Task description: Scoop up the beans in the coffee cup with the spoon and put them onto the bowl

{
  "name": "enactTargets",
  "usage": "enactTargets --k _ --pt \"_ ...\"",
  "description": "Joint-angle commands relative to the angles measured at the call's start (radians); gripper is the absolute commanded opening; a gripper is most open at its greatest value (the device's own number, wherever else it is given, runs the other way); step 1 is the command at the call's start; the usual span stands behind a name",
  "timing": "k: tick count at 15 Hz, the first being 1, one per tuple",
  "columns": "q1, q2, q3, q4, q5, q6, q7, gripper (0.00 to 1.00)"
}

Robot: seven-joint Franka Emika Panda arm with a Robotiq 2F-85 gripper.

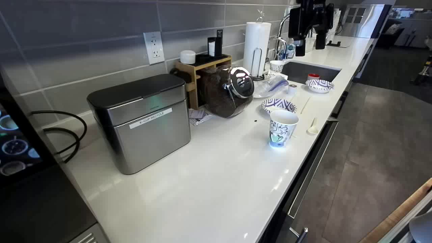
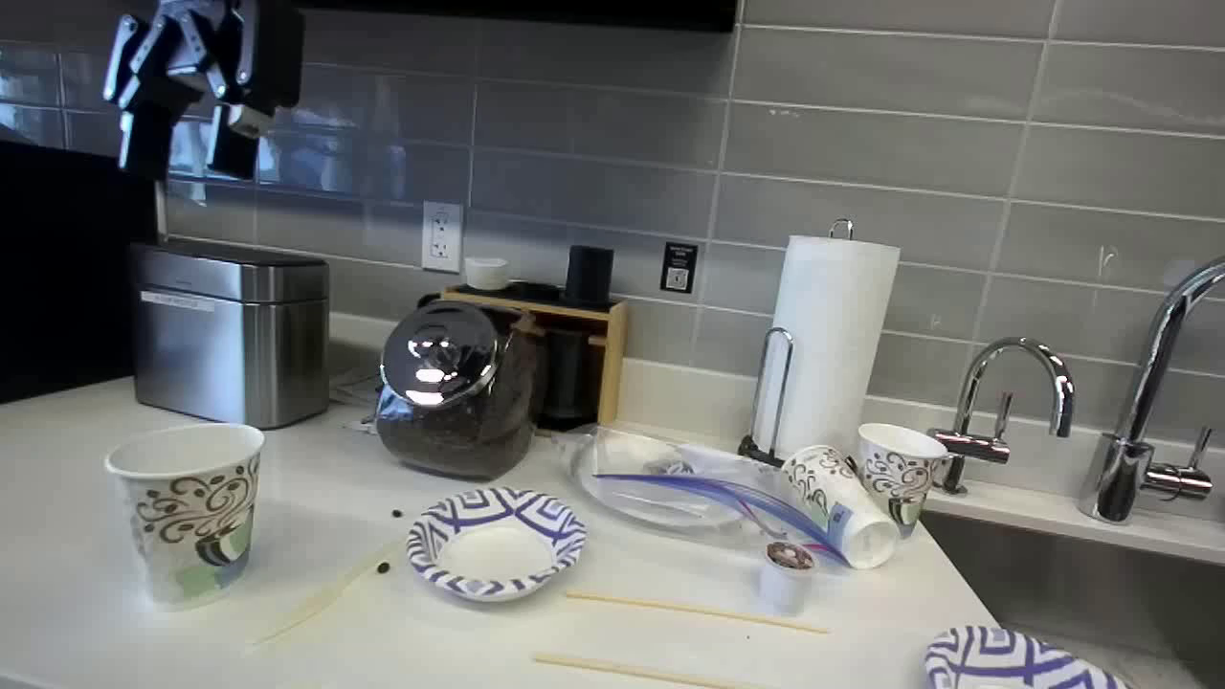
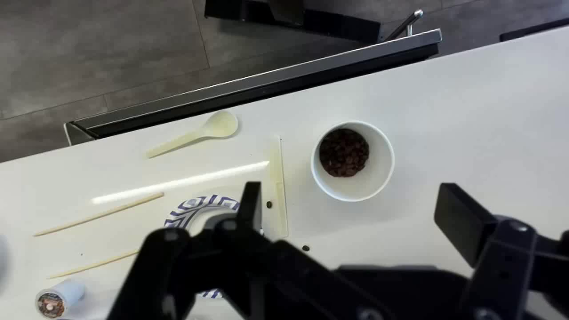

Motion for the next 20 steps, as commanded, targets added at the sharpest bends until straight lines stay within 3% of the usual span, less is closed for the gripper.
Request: enactTargets --k 1,5,10,16,17,20 --pt "0.016 0.002 -0.014 0.003 -0.004 -0.003 0.004 1.0" --pt "0.016 0.002 -0.014 0.003 -0.004 -0.003 0.004 1.0" --pt "-0.03 -0.083 -0.048 -0.16 -0.001 0.046 0.2 1.0" --pt "-0.111 -0.214 -0.109 -0.408 -0.026 0.331 0.315 1.0" --pt "-0.093 -0.136 -0.096 -0.308 -0.02 0.264 0.27 1.0" --pt "-0.101 -0.146 -0.1 -0.324 -0.021 0.277 0.265 1.0"
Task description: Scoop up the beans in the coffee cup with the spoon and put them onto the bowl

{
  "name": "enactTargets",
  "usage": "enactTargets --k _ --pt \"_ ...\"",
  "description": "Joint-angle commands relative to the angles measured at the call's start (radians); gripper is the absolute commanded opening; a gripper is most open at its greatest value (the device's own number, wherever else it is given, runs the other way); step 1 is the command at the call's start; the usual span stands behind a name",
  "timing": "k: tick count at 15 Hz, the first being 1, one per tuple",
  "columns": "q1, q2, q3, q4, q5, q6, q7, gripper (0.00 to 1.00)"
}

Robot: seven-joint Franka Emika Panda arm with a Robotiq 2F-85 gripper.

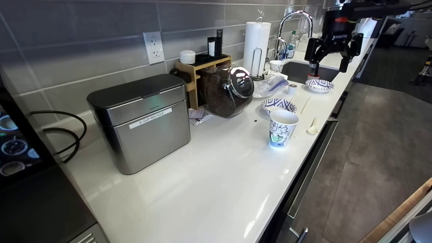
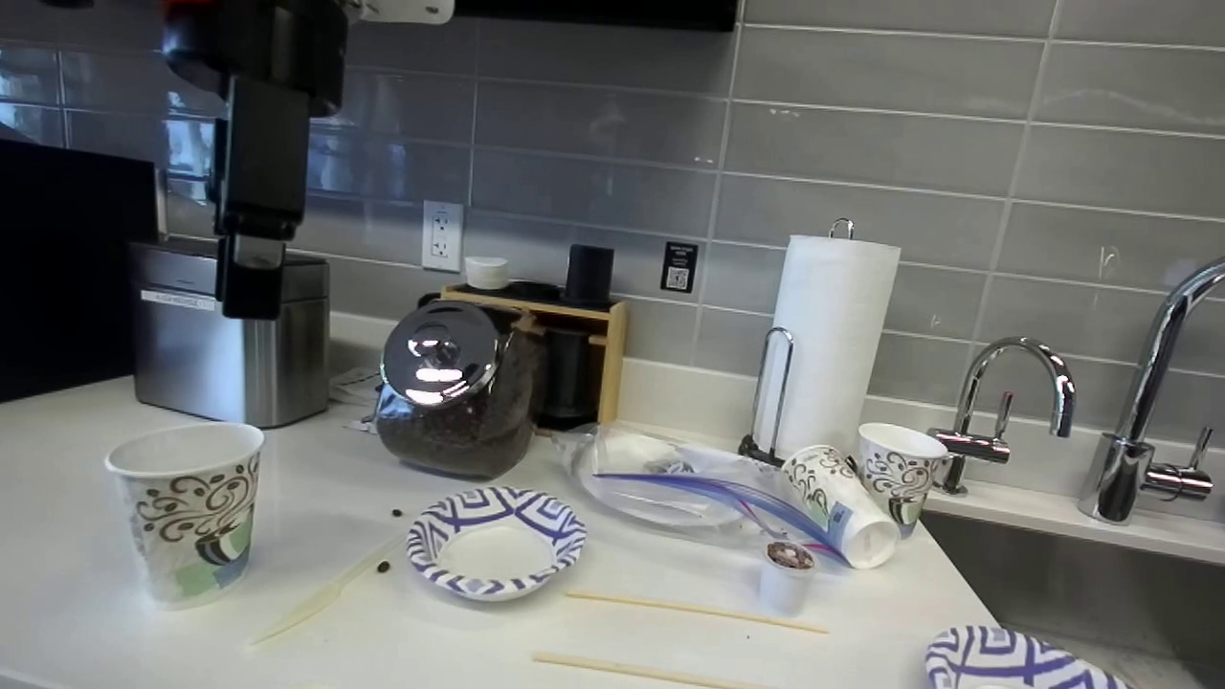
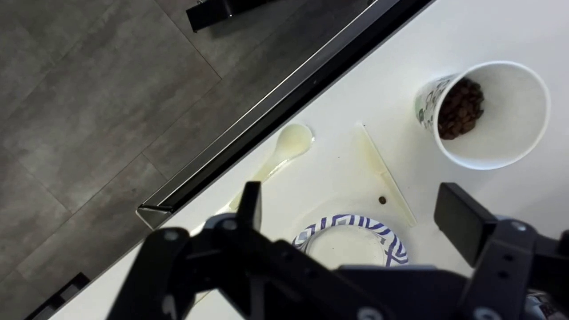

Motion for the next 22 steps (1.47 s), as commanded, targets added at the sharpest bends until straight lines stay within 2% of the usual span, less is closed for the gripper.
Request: enactTargets --k 1,2,3,5,10,16,18,19,22 --pt "-0.001 0.002 0.005 0.006 0.001 -0.002 -0.001 1.0" --pt "0.0 0.004 0.006 0.009 0.001 -0.002 -0.001 1.0" --pt "-0.03 0.038 0.027 0.015 -0.034 -0.002 0.097 1.0" --pt "-0.057 0.07 0.023 -0.009 -0.033 0.055 0.198 1.0" --pt "-0.09 0.123 -0.006 -0.102 -0.013 0.329 0.381 1.0" --pt "-0.094 0.196 -0.066 -0.2 0.032 0.56 0.361 1.0" --pt "-0.092 0.217 -0.086 -0.213 0.057 0.587 0.345 1.0" --pt "-0.094 0.2 -0.072 -0.192 0.02 0.547 0.368 1.0" --pt "-0.094 0.219 -0.084 -0.199 0.032 0.562 0.361 1.0"
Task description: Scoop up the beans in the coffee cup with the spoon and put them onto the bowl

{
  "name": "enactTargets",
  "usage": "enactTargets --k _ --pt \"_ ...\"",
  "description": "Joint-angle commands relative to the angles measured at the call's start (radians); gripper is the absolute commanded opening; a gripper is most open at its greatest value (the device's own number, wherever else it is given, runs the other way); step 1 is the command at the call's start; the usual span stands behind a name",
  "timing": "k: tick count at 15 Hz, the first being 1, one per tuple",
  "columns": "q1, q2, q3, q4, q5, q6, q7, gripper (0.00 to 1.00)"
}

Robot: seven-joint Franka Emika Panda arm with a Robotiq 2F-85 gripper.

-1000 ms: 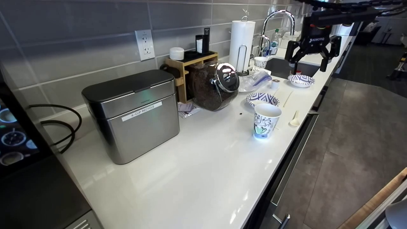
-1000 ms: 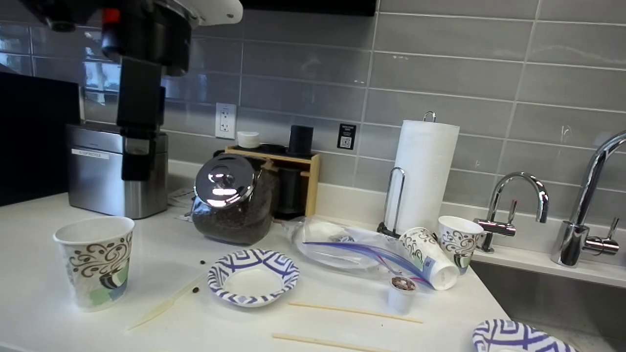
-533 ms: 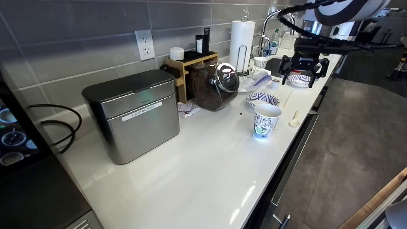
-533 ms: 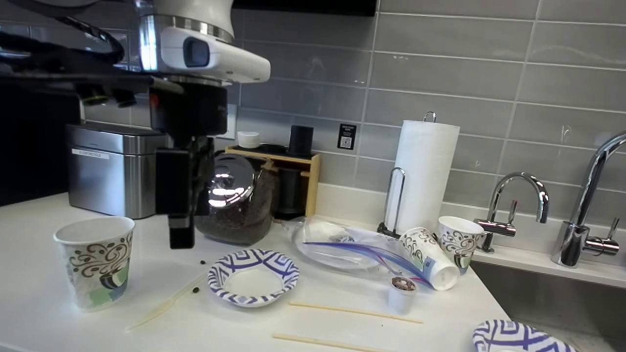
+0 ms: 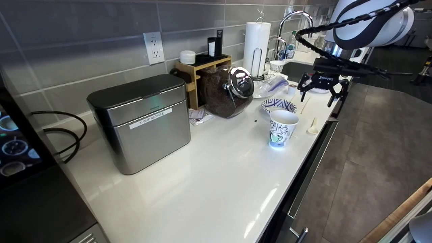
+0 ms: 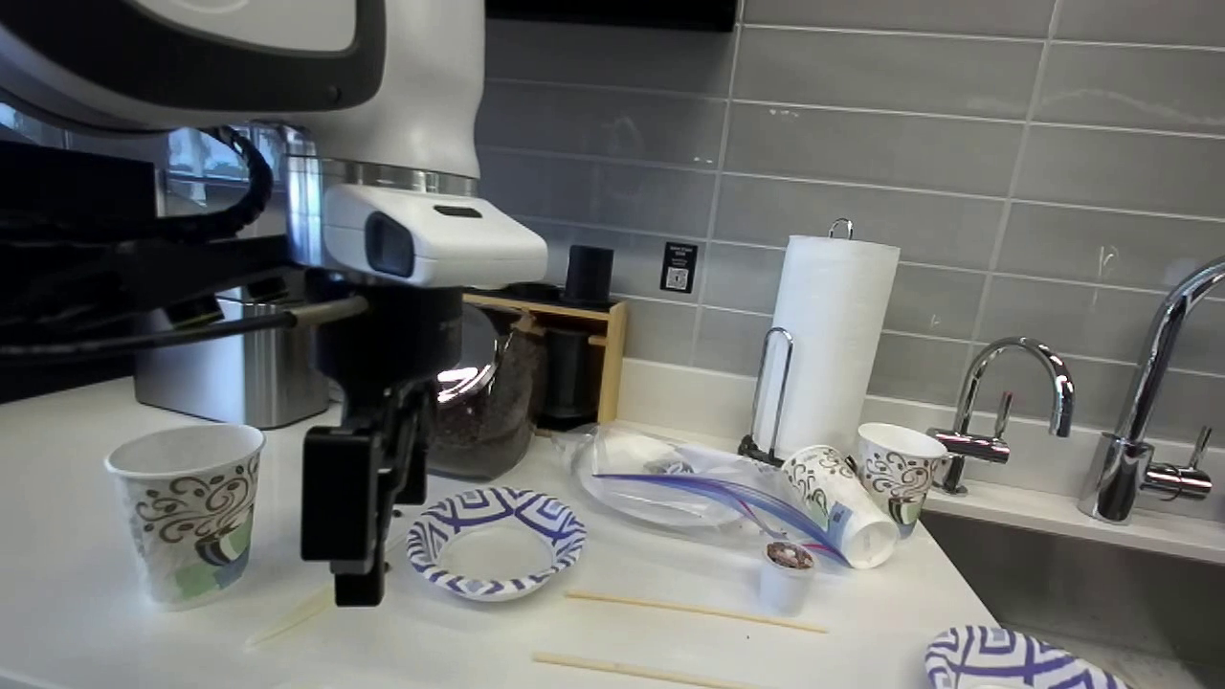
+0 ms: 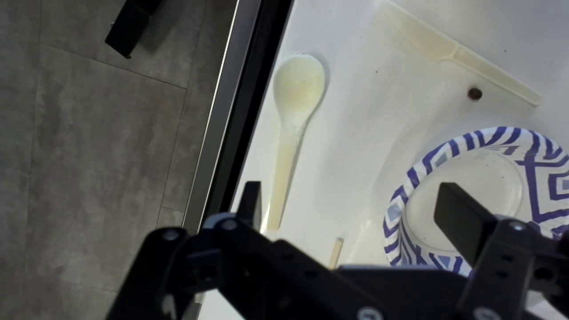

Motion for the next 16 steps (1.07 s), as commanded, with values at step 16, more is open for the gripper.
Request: enactTargets --k 16 --pt "0.004 0.085 -0.035 -0.071 0.072 0.13 -0.129 1.0"
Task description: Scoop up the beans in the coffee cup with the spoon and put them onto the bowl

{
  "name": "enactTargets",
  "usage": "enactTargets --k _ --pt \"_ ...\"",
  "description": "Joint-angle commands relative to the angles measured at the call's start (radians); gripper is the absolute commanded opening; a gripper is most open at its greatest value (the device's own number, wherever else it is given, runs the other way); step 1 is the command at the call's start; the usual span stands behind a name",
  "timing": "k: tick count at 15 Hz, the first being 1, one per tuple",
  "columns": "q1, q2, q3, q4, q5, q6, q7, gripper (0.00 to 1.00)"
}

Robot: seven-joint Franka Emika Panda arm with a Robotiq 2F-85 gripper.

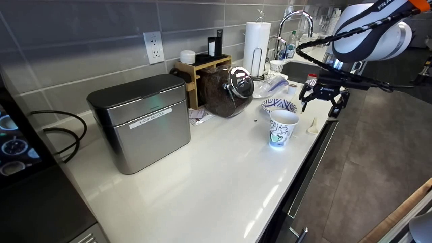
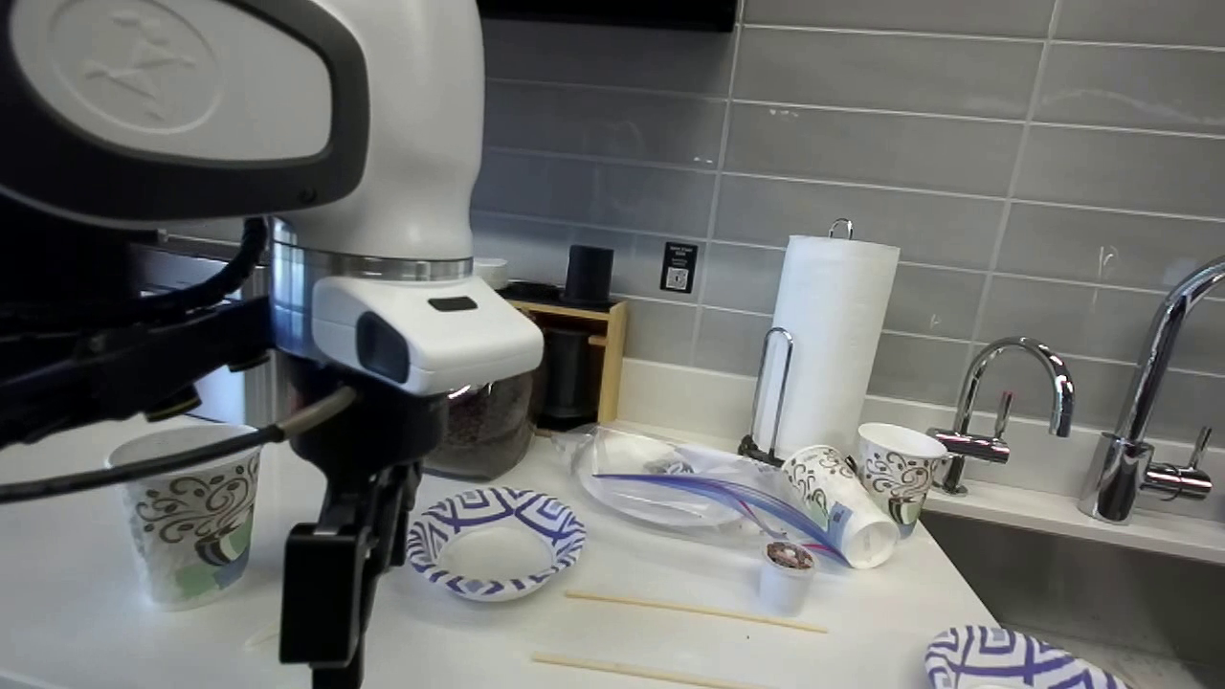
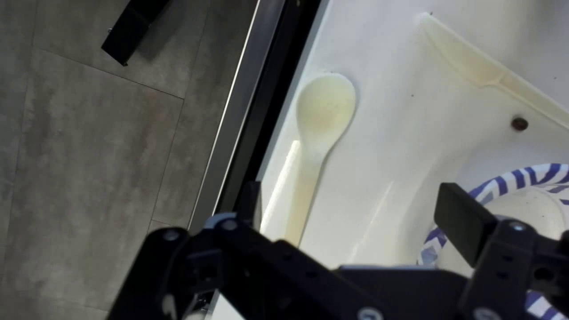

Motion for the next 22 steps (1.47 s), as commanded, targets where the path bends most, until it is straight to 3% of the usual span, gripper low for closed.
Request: enactTargets --k 1,20,21,22 --pt "0.001 0.037 -0.012 -0.015 0.016 0.045 -0.021 1.0" --pt "0.0 0.161 -0.062 0.032 -0.021 0.113 -0.017 1.0" --pt "0.001 0.167 -0.063 0.036 -0.021 0.117 -0.017 1.0" --pt "0.002 0.173 -0.065 0.039 -0.021 0.121 -0.017 0.9"
